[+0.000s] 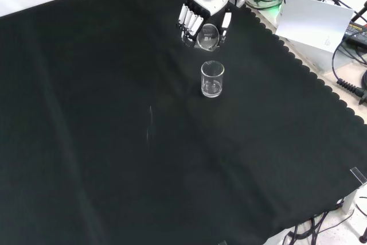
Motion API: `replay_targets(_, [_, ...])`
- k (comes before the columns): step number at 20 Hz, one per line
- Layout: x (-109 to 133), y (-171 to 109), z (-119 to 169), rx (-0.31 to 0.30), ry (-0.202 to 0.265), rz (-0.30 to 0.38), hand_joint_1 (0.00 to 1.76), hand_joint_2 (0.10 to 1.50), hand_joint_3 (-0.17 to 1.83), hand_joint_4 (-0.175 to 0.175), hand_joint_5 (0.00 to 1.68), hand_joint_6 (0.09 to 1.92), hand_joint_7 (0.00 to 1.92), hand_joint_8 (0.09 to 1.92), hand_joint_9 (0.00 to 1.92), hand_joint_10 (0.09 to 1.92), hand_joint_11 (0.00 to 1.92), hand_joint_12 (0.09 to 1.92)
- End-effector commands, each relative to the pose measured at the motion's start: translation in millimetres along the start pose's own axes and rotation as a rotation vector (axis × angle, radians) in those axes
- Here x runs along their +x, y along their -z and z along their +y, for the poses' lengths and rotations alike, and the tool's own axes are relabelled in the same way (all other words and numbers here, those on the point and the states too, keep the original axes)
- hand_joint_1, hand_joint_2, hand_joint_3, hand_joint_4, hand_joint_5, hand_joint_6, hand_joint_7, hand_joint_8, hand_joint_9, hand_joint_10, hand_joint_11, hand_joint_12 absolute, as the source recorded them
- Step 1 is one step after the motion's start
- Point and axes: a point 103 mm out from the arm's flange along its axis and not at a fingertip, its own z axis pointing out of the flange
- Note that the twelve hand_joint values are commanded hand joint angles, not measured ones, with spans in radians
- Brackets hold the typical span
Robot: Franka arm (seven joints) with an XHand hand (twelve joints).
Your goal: Pour the water from the handheld beaker into the one on the table.
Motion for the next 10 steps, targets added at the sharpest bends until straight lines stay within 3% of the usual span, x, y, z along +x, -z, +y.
replay_targets(1, [-19.6,9.9,17.7,-0.058,-0.02,0.262,1.31,1.03,-0.17,-0.118,1.29,0.44,1.6,0.09,1.43,0.77,1.25,0.89])
replay_targets(10, [-31.3,-1.3,30.2,-0.039,-0.027,0.333,1.31,1.03,-0.17,-0.119,1.28,0.44,1.59,0.09,1.43,0.77,1.25,0.89])
